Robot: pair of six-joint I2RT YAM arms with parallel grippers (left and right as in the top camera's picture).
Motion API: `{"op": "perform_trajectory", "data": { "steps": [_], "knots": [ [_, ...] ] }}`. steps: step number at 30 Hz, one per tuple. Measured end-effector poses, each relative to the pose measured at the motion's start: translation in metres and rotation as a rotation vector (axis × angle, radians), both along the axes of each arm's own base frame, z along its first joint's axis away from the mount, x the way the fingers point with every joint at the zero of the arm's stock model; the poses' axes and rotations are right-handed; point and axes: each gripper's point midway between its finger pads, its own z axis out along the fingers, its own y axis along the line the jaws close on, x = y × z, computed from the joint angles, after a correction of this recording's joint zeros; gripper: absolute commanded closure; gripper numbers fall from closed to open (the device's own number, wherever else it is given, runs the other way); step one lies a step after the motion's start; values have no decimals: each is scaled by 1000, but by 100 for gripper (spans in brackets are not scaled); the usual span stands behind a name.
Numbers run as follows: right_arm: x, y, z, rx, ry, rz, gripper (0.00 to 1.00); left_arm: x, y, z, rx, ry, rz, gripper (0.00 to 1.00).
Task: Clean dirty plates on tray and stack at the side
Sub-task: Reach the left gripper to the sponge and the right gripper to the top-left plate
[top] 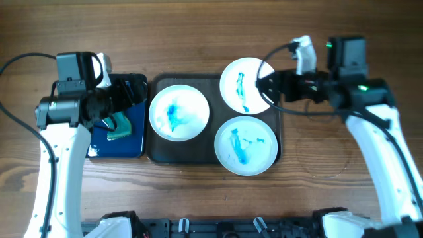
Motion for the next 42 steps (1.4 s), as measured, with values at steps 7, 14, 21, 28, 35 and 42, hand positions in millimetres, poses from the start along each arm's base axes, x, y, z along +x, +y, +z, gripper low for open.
{"op": "perform_trajectory", "data": {
  "steps": [7, 14, 21, 28, 35, 42],
  "knots": [
    [3, 91, -69, -120, 232, -40, 39, -2, 16, -7, 66, 32, 49, 0],
    [8, 102, -110, -230, 270, -109, 43, -6, 20, -10, 83, 50, 58, 0],
    [12, 125, -143, -244, 289, -90, 46, -6, 20, -10, 86, 50, 60, 0],
    [19, 131, -180, -255, 342, -123, 63, -6, 20, -10, 86, 50, 60, 0],
    [21, 137, -218, -276, 383, -132, 78, -6, 27, -11, 120, 53, 79, 0],
    [17, 146, -221, -273, 375, -116, 96, 0, 40, -46, 182, 170, 96, 16]
  ]
}}
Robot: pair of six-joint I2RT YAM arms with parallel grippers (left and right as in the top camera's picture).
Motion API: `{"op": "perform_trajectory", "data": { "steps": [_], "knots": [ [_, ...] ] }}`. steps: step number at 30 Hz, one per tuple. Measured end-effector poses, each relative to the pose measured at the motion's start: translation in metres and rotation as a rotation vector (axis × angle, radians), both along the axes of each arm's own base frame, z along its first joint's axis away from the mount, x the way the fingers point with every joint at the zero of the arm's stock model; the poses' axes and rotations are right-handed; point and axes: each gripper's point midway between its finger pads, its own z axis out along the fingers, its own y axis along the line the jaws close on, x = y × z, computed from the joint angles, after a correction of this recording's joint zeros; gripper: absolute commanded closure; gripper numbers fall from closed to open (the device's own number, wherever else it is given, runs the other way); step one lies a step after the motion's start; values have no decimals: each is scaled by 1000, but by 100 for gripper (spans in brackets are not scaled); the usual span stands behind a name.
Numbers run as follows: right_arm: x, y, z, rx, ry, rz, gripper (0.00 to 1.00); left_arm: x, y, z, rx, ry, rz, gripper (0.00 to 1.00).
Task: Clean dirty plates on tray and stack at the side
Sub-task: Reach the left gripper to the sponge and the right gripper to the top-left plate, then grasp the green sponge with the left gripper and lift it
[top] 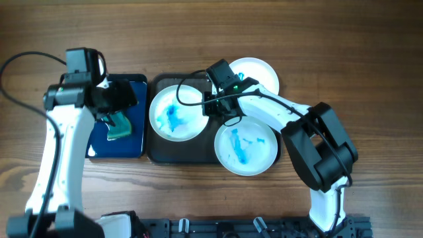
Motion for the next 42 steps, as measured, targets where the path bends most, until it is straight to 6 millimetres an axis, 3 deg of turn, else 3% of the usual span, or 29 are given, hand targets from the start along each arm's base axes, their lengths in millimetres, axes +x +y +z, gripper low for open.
{"op": "perform_trajectory", "data": {
  "steps": [3, 4, 5, 8, 10, 12, 17, 23, 26, 30, 31, 35, 36, 42],
  "knots": [
    [0, 0, 0, -2, -2, 3, 96, 17, 13, -32, 34, 53, 22, 19],
    [0, 0, 0, -3, -4, 6, 96, 23, 20, -39, 43, 57, 39, 22],
    [0, 0, 0, -3, -4, 7, 96, 27, 29, -49, 48, 67, 62, 34],
    [0, 0, 0, -4, -4, 7, 96, 23, 51, -80, 37, 148, 184, 40],
    [0, 0, 0, -4, -6, 10, 96, 21, 52, -94, 24, 187, 218, 47],
    [0, 0, 0, -4, -7, 14, 96, 20, 51, -102, 17, 210, 234, 48],
    [0, 0, 0, -5, -7, 14, 96, 17, 51, -116, 13, 250, 238, 41],
    [0, 0, 0, -5, -7, 14, 96, 8, 49, -123, 15, 278, 221, 41],
    [0, 0, 0, -5, -7, 14, 96, 2, 48, -133, 15, 288, 216, 52],
    [0, 0, 0, -5, -7, 14, 96, 2, 48, -135, 16, 285, 211, 55],
    [0, 0, 0, -5, -7, 14, 96, 3, 48, -135, 16, 281, 211, 65],
    [0, 0, 0, -5, -7, 14, 96, 3, 48, -137, 17, 280, 207, 79],
    [0, 0, 0, -5, -7, 14, 96, 3, 48, -137, 17, 280, 206, 94],
    [0, 0, 0, -4, -8, 14, 96, -1, 47, -143, 17, 283, 207, 96]
  ]
}}
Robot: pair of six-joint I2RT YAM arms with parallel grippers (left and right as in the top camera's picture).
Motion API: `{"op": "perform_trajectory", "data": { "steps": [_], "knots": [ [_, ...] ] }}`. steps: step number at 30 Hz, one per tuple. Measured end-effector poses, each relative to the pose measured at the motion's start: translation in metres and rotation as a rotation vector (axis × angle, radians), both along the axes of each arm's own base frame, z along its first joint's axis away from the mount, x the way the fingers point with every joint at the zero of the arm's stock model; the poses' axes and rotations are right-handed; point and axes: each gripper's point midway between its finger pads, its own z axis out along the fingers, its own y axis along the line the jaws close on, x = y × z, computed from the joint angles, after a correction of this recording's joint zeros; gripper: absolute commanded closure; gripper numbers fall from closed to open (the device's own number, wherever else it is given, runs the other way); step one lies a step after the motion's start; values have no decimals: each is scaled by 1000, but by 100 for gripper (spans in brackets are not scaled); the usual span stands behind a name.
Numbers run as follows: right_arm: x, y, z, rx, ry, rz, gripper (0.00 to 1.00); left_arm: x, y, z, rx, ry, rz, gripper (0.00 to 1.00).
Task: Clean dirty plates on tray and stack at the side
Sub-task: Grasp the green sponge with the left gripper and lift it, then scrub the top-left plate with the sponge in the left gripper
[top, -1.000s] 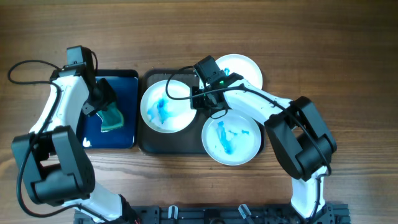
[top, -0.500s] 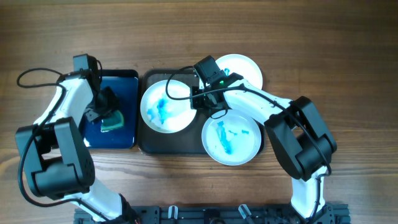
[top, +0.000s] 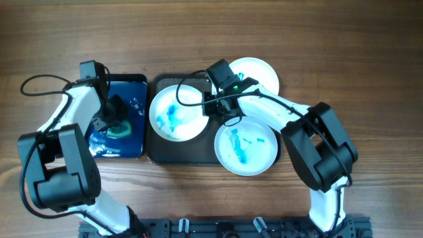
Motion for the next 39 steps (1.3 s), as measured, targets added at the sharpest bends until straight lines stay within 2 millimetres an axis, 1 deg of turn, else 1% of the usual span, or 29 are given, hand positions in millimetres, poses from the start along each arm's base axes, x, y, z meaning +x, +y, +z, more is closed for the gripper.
{"op": "perform_trajectory", "data": {
  "steps": [2, 3, 4, 6, 7, 8, 9, 10, 11, 13, 14, 15, 16, 17, 18, 20, 22, 23, 25, 27, 28, 30, 31, 33, 34, 35, 37, 39],
  "knots": [
    [1, 0, 0, 2, -3, 0, 96, -4, -3, 6, -16, 27, -13, 96],
    [1, 1, 1, 3, -7, 0, 95, -5, -6, 14, -34, 37, -28, 96],
    [2, 1, 0, 1, -9, 2, 96, 2, -8, 28, -52, 22, -51, 96],
    [2, 1, 1, 2, -11, 1, 96, 25, -13, 64, -80, -73, -99, 96],
    [2, 1, 0, 2, -11, 1, 95, 42, -20, 93, -107, -168, -141, 96],
    [2, 1, 0, 2, -11, 1, 96, 53, -33, 124, -140, -268, -193, 96],
    [2, 1, 0, 3, -11, 2, 96, 54, -40, 130, -154, -284, -216, 96],
    [3, 1, 1, 4, -12, 1, 96, 52, -54, 134, -183, -289, -250, 96],
    [3, 1, 1, 5, -12, 2, 96, 52, -71, 132, -207, -284, -294, 96],
    [2, 2, 1, 9, -10, 3, 96, 44, -110, 117, -253, -254, -392, 96],
    [2, 2, 1, 10, -8, 4, 96, 43, -122, 109, -260, -250, -412, 96],
    [2, 2, 0, 14, -4, 4, 96, 39, -133, 97, -268, -234, -426, 96],
    [2, 2, 0, 19, -1, 4, 96, 36, -142, 83, -269, -219, -428, 96],
    [2, 2, 0, 19, 1, 5, 96, 32, -148, 63, -265, -186, -417, 96],
    [2, 2, 0, 19, 1, 5, 96, 30, -151, 47, -253, -162, -401, 96],
    [2, 2, 0, 19, 2, 5, 96, 29, -154, 24, -224, -127, -381, 96],
    [1, 2, 0, 19, 3, 5, 96, 29, -163, 7, -204, -103, -387, 96],
    [1, 2, 0, 19, 5, 6, 96, 30, -162, 5, -186, -100, -378, 96],
    [1, 2, 0, 19, 6, 6, 96, 29, -166, 1, -170, -89, -380, 96],
    [1, 2, 0, 19, 6, 6, 96, 29, -171, -1, -189, -82, -399, 96],
    [0, 1, -1, 17, 9, 5, 96, 29, -178, 0, -238, -89, -445, 96],
    [0, 0, -1, 17, 10, 4, 96, 25, -210, 2, -425, -113, -580, 96],
    [0, 1, -1, 17, 10, 5, 96, 22, -222, 3, -493, -123, -623, 96],
    [0, 0, -1, 17, 10, 5, 96, 22, -238, 5, -575, -151, -676, 96],
    [0, 0, -1, 17, 10, 5, 96, 23, -242, 6, -595, -163, -686, 96],
    [0, 0, -1, 17, 10, 5, 96, 24, -241, 5, -584, -164, -670, 96],
    [0, 2, 0, 22, 10, 6, 96, 26, -231, -2, -494, -120, -546, 96],
    [0, 2, 0, 25, 12, 7, 96, 24, -203, -4, -274, -62, -329, 96]
  ]
}}
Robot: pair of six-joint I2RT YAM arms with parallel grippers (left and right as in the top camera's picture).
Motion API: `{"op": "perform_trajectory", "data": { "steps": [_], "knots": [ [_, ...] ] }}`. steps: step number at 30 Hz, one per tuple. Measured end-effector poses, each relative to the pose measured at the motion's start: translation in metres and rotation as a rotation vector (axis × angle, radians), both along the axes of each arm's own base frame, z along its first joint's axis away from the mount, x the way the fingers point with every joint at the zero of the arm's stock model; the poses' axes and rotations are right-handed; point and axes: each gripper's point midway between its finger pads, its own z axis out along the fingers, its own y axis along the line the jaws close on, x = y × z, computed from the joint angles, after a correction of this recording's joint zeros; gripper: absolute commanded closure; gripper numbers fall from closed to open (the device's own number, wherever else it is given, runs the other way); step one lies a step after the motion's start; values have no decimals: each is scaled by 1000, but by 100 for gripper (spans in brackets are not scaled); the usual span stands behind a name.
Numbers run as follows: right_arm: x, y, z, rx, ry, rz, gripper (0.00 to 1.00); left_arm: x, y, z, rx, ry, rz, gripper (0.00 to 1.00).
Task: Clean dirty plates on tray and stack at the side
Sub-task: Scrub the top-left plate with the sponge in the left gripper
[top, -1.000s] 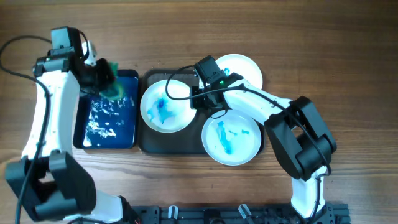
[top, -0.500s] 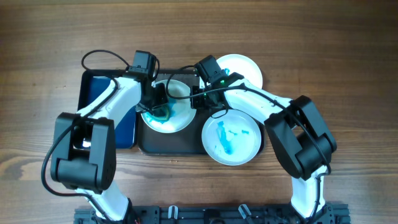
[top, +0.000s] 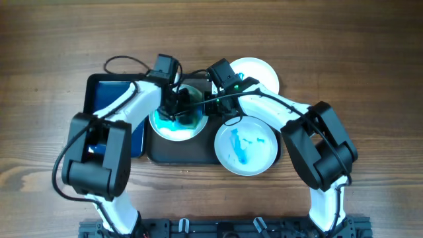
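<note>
Three white plates sit on the dark tray (top: 157,151). The left plate (top: 173,130) carries blue stains, and a green sponge (top: 186,117) rests on it under my left gripper (top: 176,106), which is shut on the sponge. My right gripper (top: 210,107) pinches that plate's right rim. The front right plate (top: 246,147) shows blue smears. The back right plate (top: 259,71) is partly hidden by the right arm.
A blue tray (top: 106,102) with water drops lies left of the dark tray, with no sponge in it. Cables arc from both arms over the table's back. Bare wood lies to the right of the plates.
My left gripper has gone from the blue tray to the left plate, bringing the green sponge with it. The right gripper stays at the plate's right rim.
At first my left gripper hovered by the sponge in the blue tray and the right gripper was beside the back right plate. The right gripper then sat at the left plate's rim. The left gripper came down on the sponge, and now holds it on that plate.
</note>
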Motion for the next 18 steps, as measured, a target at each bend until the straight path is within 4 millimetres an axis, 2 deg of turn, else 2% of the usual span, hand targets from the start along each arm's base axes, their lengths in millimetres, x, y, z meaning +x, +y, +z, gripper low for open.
{"op": "perform_trajectory", "data": {
  "steps": [2, 4, 8, 9, 12, 14, 16, 18],
  "knots": [
    [0, 0, 0, 2, 0, 0, 96, 0, 29, 0, 155, 3, 115, 96],
    [-1, 3, 0, 9, 0, 6, 96, 0, 46, 1, 244, -6, 172, 96],
    [-2, 5, 1, 16, 1, 11, 96, 1, 52, 2, 283, -17, 192, 96],
    [-2, 5, 1, 14, 3, 10, 96, 3, 48, 1, 262, -27, 134, 96],
    [-1, 0, 0, 6, 10, 0, 96, 10, 26, 2, 57, -62, -110, 96],
    [1, -2, -1, 2, 9, -6, 96, 14, -7, 6, -137, -119, -261, 96],
    [1, -3, -1, 2, 9, -6, 96, 16, -25, 8, -229, -153, -317, 96],
    [1, -3, -1, 1, 10, -7, 96, 17, -32, 9, -257, -165, -331, 96]
  ]
}}
